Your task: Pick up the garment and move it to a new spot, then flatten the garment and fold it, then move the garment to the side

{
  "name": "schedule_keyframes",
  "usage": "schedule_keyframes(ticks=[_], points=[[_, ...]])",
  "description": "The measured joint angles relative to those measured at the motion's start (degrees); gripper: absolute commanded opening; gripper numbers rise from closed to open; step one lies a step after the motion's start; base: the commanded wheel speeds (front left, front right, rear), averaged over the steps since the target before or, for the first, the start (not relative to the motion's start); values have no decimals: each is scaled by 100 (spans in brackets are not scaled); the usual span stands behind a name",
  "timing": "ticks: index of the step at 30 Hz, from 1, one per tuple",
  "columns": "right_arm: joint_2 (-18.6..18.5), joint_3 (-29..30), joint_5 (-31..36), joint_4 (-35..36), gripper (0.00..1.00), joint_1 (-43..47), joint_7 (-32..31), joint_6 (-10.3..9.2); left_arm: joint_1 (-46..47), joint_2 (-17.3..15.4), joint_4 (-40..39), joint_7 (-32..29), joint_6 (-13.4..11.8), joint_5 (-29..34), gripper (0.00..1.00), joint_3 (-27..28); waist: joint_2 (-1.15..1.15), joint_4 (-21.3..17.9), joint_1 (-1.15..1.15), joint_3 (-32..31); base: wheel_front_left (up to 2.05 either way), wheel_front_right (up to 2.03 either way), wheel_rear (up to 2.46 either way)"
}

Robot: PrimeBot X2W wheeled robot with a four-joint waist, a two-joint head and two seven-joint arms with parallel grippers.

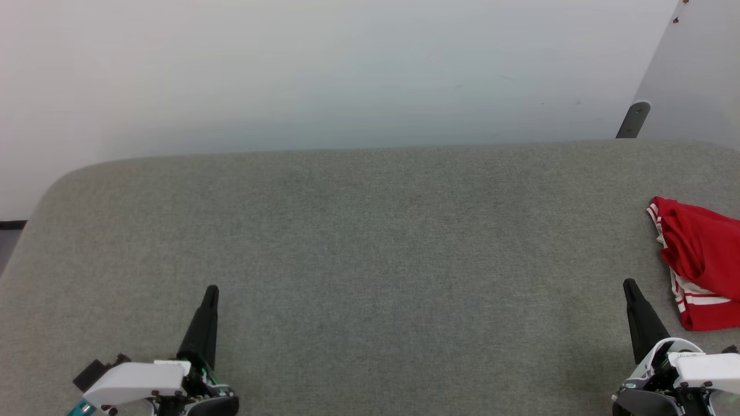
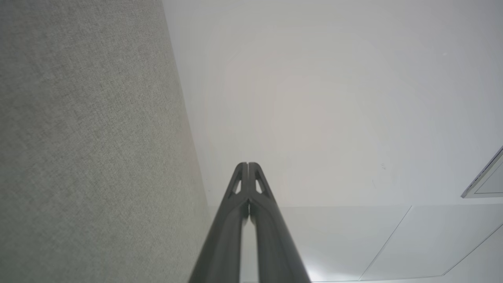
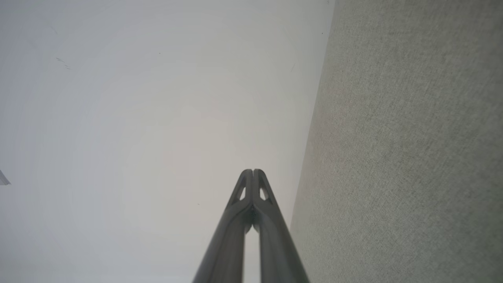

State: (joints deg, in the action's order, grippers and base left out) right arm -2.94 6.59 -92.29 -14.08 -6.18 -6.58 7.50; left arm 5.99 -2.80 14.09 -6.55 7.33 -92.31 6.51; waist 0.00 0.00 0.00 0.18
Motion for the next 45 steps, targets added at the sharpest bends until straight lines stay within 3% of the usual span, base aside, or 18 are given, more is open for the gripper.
schedule_keyframes(ticks=[45], points=[[1, 0, 0, 0, 0, 0, 0, 0, 2, 2, -1, 0, 0, 0, 0, 0, 0, 0, 0, 0, 0, 0, 0]])
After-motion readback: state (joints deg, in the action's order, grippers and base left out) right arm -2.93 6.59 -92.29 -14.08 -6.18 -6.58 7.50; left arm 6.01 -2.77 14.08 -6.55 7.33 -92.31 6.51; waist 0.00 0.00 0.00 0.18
